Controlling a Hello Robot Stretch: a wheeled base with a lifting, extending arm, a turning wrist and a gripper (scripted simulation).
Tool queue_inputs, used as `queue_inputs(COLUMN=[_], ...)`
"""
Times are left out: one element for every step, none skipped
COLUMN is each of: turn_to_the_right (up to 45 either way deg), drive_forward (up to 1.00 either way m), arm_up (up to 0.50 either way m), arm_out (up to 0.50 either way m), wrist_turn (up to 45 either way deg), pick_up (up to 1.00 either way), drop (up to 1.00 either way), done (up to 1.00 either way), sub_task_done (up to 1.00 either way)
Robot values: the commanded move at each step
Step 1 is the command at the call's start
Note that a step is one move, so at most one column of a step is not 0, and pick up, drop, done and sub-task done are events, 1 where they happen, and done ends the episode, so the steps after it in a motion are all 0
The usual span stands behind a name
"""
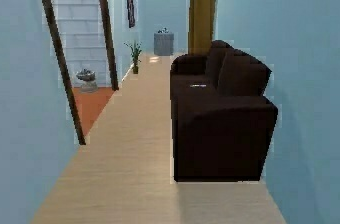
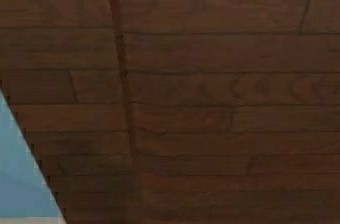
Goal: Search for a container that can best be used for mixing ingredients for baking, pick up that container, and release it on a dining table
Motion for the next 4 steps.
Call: queue_inputs(turn_to_the_right=[0.0, -33.0, 0.0, 18.0], drive_forward=[0.45, 0.00, 0.55, 0.00], arm_up=[0.00, 0.00, 0.00, 0.00], arm_out=[0.00, 0.00, 0.00, 0.00], wrist_turn=[0.0, 0.0, 0.0, 0.0], pick_up=[0.00, 0.00, 0.00, 0.00], drop=[0.00, 0.00, 0.00, 0.00], done=[0.00, 0.00, 0.00, 0.00], sub_task_done=[0.00, 0.00, 0.00, 0.00])
